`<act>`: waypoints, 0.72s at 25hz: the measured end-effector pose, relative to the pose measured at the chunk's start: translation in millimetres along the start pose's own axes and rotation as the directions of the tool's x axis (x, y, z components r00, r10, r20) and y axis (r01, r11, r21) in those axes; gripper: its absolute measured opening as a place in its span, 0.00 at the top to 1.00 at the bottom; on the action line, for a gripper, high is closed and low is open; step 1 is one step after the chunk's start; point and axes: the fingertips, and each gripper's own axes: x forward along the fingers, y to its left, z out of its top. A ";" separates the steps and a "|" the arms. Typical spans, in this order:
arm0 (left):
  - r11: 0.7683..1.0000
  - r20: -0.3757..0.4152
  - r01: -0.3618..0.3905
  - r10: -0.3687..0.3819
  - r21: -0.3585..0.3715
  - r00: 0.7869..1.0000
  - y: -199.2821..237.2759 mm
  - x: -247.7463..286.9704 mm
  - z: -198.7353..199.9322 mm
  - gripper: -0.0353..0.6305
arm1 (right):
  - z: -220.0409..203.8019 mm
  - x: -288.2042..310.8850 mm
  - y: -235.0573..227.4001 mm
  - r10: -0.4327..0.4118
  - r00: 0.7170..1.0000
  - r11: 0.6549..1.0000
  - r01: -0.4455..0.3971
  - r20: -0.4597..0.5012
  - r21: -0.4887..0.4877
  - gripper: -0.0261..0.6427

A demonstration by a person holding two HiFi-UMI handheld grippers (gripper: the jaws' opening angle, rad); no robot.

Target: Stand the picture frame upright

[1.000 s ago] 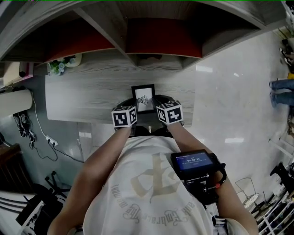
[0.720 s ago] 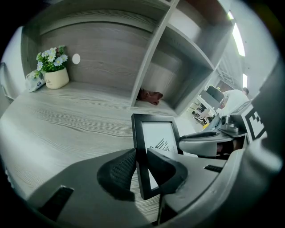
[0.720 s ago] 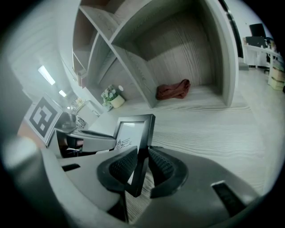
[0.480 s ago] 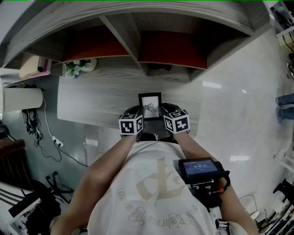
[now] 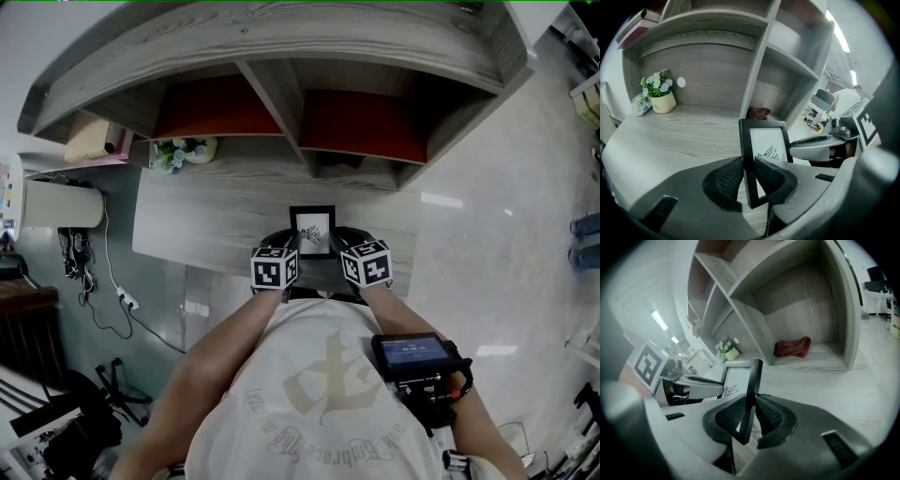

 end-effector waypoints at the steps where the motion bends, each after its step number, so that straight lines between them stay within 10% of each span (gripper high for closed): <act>1: 1.000 0.002 0.000 0.000 0.004 1.000 1.4 -0.9 1.1 0.82 | 1.1 0.6 1.5 0.002 1.000 1.000 -0.002 0.003 0.000 0.85; 18: 0.990 0.005 0.100 -0.100 0.096 0.995 30.5 3.7 32.1 0.82 | 26.0 20.2 14.6 -0.096 0.994 0.995 0.096 0.047 0.013 0.85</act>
